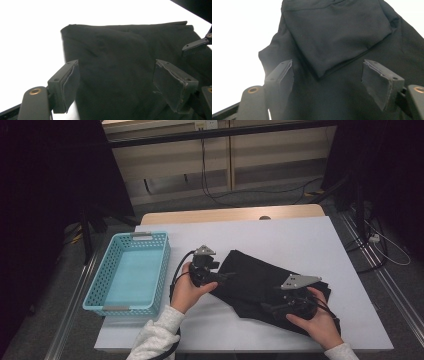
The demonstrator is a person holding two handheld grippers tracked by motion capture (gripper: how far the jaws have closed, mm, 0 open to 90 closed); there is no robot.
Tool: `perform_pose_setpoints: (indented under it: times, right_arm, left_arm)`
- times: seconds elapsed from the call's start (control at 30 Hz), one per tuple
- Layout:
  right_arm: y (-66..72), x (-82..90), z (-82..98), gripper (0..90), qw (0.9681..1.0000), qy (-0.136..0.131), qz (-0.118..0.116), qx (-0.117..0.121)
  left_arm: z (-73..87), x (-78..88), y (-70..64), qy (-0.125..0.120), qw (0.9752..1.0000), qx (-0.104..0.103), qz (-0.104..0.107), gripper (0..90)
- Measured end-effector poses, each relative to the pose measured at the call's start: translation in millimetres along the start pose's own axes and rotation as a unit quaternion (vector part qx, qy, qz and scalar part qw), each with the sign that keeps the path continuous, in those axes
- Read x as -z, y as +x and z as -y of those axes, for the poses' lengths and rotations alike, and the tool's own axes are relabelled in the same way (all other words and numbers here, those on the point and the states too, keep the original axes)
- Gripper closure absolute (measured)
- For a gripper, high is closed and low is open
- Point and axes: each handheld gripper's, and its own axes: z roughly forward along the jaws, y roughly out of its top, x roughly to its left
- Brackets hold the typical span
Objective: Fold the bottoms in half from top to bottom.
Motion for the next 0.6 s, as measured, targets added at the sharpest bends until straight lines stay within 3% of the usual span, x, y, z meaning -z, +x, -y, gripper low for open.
perform_pose_setpoints:
  times: [0.27, 0.6]
  right_arm:
    - [1.0, -12.0, -5.2, 30.7, 0.9999, 0.007, -0.005, 0.008]
    - [6.3, -21.1, -11.8, 47.9, 0.9994, 0.019, -0.005, 0.027]
  left_arm:
    - [10.3, 9.9, 10.3, 0.003, 0.9997, -0.003, -0.023, 19.4]
    - [18.0, 17.0, 15.8, 0.003, 0.9993, -0.003, -0.037, 18.7]
